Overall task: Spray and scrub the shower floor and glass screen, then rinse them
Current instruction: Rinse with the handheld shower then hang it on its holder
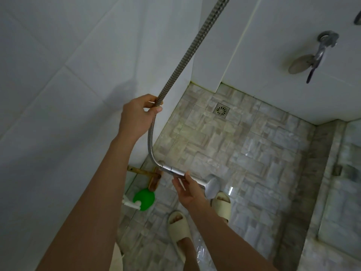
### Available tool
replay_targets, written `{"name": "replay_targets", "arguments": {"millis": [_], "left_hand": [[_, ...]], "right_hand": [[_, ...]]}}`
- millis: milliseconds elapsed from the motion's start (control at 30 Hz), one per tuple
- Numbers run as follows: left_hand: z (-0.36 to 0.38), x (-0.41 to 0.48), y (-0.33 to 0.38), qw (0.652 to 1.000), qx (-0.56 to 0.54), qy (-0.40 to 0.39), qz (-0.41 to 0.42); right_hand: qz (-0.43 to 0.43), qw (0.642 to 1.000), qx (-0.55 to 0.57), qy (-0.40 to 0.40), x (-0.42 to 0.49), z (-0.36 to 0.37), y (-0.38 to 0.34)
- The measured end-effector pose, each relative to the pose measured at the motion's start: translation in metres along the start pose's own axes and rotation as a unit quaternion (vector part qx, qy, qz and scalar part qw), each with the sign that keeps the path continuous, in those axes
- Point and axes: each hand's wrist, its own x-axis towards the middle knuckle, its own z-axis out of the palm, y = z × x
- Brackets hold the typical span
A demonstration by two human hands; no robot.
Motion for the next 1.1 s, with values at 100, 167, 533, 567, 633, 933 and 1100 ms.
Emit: {"name": "replay_targets", "arguments": {"millis": [100, 167, 533, 567, 633, 933, 1100], "left_hand": [[0.005, -0.003, 0.003, 1.0, -0.005, -0.022, -0.002], [0.009, -0.004, 0.005, 0.999, -0.007, -0.035, -0.003], [0.028, -0.005, 0.01, 0.995, -0.007, -0.094, 0.009], [0.029, -0.005, 0.01, 0.995, -0.008, -0.097, 0.01], [0.029, -0.005, 0.01, 0.995, -0.012, -0.1, 0.008], [0.027, 0.0, 0.009, 0.995, -0.015, -0.098, 0.012], [0.026, 0.002, 0.004, 0.995, -0.033, -0.096, 0.012]], "right_hand": [[0.007, 0.998, 0.061, 0.001, -0.003, -0.018, 0.005], [0.022, 0.994, 0.106, -0.021, -0.002, -0.03, 0.007], [-0.02, 0.979, 0.202, 0.005, 0.021, -0.065, 0.006], [-0.025, 0.978, 0.209, 0.006, 0.022, -0.067, 0.007], [-0.035, 0.975, 0.22, 0.007, 0.018, -0.066, 0.006], [-0.079, 0.962, 0.262, -0.022, 0.016, -0.052, -0.002], [-0.063, 0.965, 0.255, 0.005, 0.014, -0.046, -0.015]]}}
